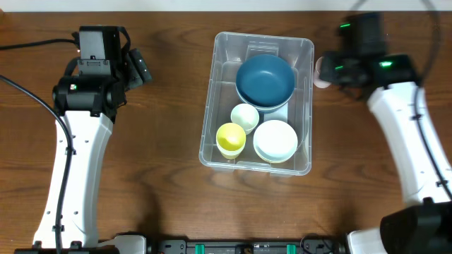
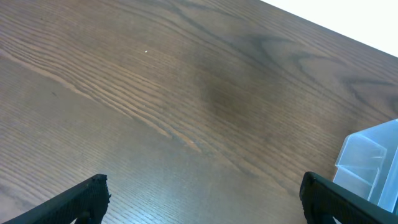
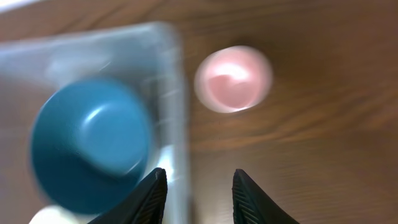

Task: Pack container
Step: 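Move the right gripper to the pink cup and grasp its rim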

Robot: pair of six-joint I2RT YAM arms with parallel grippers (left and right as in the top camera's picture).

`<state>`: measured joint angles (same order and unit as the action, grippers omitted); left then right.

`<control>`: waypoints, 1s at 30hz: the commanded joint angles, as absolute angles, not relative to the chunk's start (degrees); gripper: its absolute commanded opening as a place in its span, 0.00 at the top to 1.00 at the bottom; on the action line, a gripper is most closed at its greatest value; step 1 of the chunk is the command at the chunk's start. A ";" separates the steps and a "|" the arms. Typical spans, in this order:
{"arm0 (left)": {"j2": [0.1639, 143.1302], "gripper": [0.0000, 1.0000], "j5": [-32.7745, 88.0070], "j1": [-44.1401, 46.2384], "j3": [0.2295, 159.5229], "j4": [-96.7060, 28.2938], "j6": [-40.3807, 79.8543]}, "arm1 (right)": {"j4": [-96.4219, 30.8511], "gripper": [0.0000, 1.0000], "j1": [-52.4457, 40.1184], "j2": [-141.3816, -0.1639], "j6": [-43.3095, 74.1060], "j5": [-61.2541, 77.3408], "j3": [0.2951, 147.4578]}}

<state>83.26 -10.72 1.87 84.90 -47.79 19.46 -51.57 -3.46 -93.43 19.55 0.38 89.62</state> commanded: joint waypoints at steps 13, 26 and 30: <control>83.48 0.02 -11.20 1.63 85.52 -47.94 19.33 | -42.41 0.46 7.53 -106.63 15.14 12.27 90.19; 83.48 0.02 -11.20 1.63 85.52 -47.94 19.33 | -35.66 0.39 6.98 -118.37 15.14 15.70 90.19; 83.48 0.02 -11.20 1.63 85.52 -47.94 19.33 | -33.93 0.53 6.61 -119.61 15.16 16.12 90.19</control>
